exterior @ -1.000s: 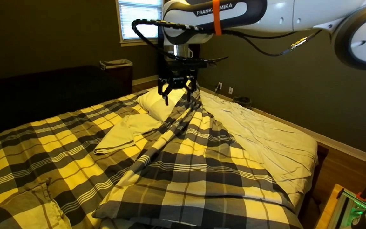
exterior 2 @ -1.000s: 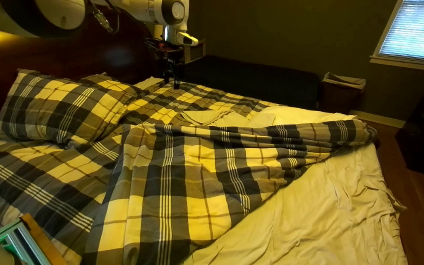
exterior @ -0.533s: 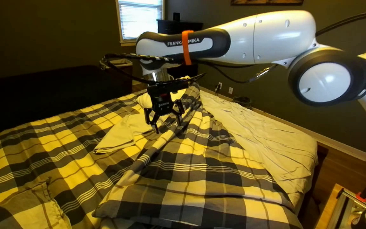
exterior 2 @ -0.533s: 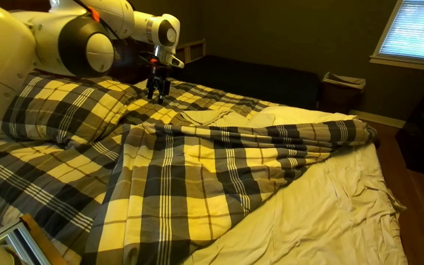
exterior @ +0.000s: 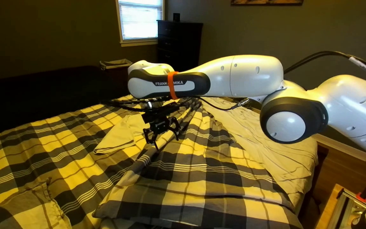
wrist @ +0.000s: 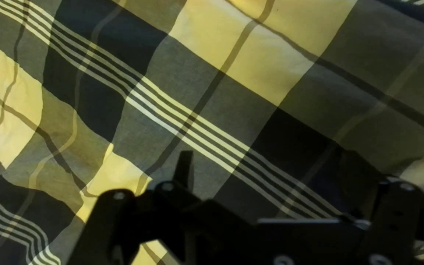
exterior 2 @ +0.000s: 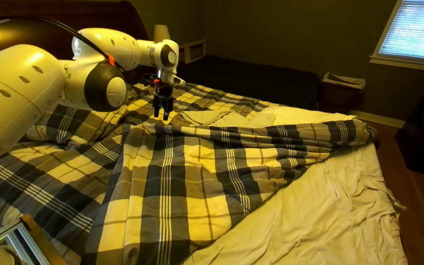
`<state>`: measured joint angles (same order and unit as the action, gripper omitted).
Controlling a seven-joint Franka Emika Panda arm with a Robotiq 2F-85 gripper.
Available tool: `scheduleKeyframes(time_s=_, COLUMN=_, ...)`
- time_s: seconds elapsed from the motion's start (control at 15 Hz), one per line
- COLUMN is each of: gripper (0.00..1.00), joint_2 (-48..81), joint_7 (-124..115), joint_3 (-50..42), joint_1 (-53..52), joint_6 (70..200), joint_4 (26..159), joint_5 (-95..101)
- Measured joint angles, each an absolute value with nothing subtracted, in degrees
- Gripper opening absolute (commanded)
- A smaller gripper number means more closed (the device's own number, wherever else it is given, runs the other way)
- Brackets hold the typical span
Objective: Cover the bed with the bed sheet
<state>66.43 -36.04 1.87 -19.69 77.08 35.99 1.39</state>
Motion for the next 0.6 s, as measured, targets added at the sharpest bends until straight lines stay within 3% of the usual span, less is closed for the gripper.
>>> scheduleKeyframes(time_s=0.6, gripper=1.0, joint_2=70.3, joint_7=-35.6, joint_3=0.6, joint_1=-20.8, joint_6=76.8, joint_4=31.1, joint_5=1.9)
